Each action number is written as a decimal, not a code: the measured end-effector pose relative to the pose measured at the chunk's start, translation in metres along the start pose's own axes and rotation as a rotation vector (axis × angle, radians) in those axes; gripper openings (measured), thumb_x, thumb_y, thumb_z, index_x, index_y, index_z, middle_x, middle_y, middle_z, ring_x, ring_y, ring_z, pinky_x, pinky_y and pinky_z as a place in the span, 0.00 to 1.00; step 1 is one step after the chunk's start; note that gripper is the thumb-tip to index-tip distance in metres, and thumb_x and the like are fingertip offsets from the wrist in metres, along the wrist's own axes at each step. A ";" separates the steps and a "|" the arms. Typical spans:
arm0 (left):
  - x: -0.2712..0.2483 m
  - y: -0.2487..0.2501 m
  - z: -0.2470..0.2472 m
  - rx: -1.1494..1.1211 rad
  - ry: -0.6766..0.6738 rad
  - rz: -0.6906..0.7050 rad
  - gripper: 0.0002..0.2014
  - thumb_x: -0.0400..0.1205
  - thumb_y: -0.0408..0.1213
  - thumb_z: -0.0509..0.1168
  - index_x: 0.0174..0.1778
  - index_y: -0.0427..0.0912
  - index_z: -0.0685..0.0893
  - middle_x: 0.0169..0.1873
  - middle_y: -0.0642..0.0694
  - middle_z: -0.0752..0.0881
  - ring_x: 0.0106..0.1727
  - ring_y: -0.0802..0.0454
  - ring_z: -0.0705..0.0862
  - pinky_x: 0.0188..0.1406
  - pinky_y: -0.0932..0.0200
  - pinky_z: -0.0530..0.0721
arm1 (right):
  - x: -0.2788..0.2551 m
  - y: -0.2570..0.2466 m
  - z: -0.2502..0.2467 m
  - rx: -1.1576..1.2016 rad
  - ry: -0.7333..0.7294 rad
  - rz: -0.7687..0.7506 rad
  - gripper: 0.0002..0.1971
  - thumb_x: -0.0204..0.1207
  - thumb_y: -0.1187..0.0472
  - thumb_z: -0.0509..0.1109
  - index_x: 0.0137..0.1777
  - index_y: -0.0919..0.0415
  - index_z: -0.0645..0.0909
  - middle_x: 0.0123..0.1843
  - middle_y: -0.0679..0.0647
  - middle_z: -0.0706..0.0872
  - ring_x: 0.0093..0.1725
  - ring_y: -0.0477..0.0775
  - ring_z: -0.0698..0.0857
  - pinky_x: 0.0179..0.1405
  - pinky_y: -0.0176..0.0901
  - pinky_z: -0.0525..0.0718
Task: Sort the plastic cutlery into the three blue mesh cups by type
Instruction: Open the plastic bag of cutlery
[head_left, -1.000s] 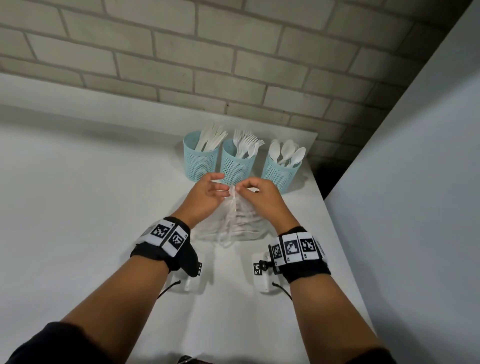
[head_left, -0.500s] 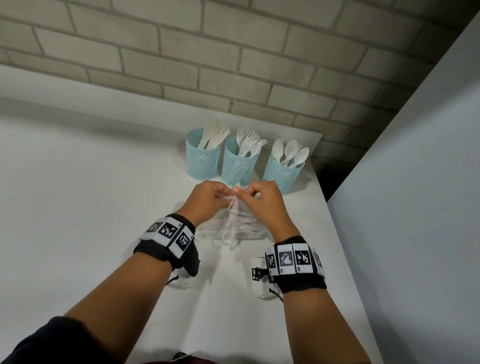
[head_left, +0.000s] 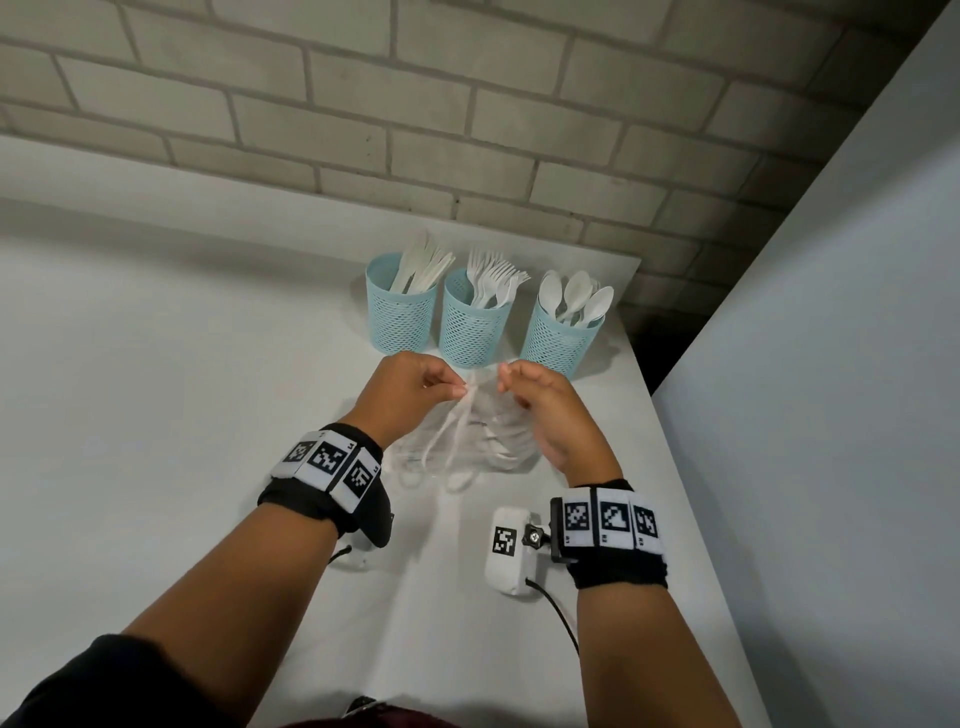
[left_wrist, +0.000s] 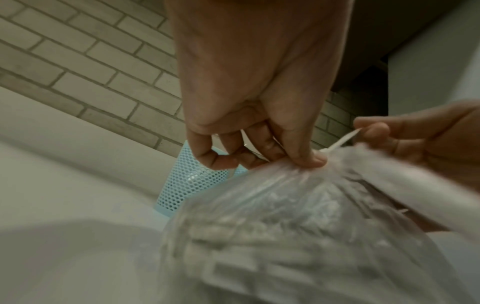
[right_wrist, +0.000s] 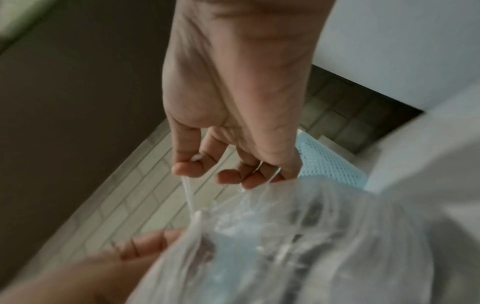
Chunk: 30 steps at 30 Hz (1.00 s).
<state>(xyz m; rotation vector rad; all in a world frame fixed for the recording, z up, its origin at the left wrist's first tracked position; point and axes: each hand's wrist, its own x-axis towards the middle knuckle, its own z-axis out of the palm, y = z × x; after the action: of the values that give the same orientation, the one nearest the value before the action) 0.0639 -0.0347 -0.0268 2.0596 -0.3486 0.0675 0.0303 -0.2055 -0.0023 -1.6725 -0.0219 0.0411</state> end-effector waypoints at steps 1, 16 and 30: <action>0.000 0.000 0.001 0.008 0.004 0.003 0.04 0.74 0.35 0.73 0.41 0.38 0.91 0.32 0.61 0.85 0.34 0.70 0.82 0.41 0.82 0.73 | 0.001 0.002 -0.002 0.163 0.031 0.001 0.14 0.81 0.62 0.62 0.31 0.56 0.75 0.29 0.40 0.80 0.40 0.43 0.77 0.52 0.40 0.69; -0.004 0.004 0.008 -0.081 -0.061 -0.039 0.06 0.80 0.33 0.66 0.37 0.43 0.82 0.31 0.54 0.81 0.31 0.67 0.77 0.35 0.82 0.71 | 0.011 0.020 0.003 -0.220 0.021 0.022 0.31 0.66 0.59 0.76 0.65 0.34 0.72 0.53 0.45 0.86 0.58 0.52 0.85 0.60 0.53 0.82; -0.009 0.026 0.002 -0.162 -0.019 -0.026 0.08 0.77 0.38 0.70 0.48 0.38 0.85 0.44 0.47 0.87 0.45 0.58 0.82 0.45 0.74 0.76 | -0.001 0.006 -0.004 -0.164 0.129 -0.128 0.05 0.70 0.65 0.76 0.43 0.56 0.86 0.41 0.47 0.87 0.42 0.42 0.84 0.48 0.35 0.81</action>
<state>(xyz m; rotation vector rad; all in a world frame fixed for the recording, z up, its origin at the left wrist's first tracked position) 0.0483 -0.0464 -0.0080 1.9047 -0.3277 0.0039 0.0292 -0.2104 -0.0081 -1.8312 -0.0357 -0.1697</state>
